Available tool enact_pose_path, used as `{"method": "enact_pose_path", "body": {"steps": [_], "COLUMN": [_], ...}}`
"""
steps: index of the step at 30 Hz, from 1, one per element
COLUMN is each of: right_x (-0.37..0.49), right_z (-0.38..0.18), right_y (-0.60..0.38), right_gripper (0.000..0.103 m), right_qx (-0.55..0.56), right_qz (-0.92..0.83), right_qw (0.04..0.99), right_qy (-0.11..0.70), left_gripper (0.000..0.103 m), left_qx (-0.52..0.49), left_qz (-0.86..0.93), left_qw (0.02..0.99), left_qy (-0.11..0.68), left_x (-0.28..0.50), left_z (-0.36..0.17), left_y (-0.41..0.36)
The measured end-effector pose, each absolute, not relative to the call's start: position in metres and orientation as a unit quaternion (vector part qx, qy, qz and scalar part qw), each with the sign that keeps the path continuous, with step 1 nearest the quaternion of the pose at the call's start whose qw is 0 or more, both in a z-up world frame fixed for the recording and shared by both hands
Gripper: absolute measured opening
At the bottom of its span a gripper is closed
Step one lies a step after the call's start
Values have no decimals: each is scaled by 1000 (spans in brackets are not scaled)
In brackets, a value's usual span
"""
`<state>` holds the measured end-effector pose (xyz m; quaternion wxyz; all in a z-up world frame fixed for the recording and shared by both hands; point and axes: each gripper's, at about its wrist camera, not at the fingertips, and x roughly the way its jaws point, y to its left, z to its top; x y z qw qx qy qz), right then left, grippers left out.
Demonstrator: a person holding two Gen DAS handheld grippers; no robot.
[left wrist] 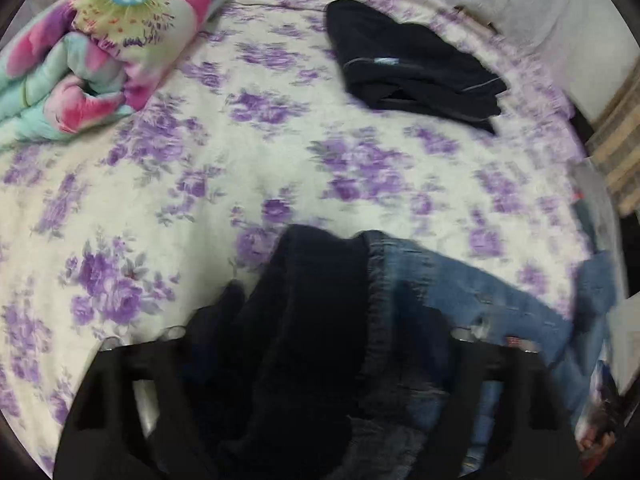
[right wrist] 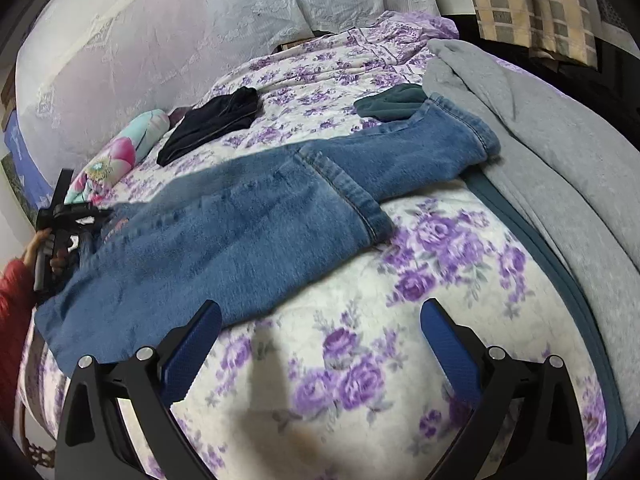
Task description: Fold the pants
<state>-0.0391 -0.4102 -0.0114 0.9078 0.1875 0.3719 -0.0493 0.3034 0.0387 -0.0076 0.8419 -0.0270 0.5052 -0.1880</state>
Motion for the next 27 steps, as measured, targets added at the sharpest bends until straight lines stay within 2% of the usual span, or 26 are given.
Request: {"method": "enact_pose_path", "body": {"steps": [4,6,7,10,13,15,16,17,25,26,27], "right_x": [-24,-19,-16,-2,11,12,13,13,-2,-3,-4], "right_z": [-11,-9,-8,-1,10,12,13,12,6,5,4], "right_y": [-423,-430,-433,-438,-438,-435,-432,-429,-421,-423,-424], "right_gripper": [100,100,100,100,100,100,100,100,100,100,100], "right_qx": [240,276,291,307,313,318,313,307,269,267,266], "right_qz": [-43,-42,-39,-29,-18,-4,-3,-6,-24,-28,-32], "right_qw": [896,889,886,882,883,884,886,888,895,896,896], "right_qy": [371,363,359,356,350,343,341,343,354,353,354], "left_gripper": [45,7,0,0,0,26,65,88,88,82,69], "left_qx": [-23,-55,-82,-181,-188,-148,-125,-105,-26,-23,-27], "left_qz": [-192,-190,-163,-128,-148,-165,-163,-161,-191,-202,-222], "left_qw": [869,885,899,911,890,873,869,869,849,844,833], "left_qy": [456,422,399,348,387,435,450,457,491,497,507], "left_x": [277,266,263,260,263,266,268,271,315,318,321], "left_z": [12,31,45,75,71,58,52,47,9,4,-3], "left_y": [41,56,73,134,150,134,124,118,53,45,37]}}
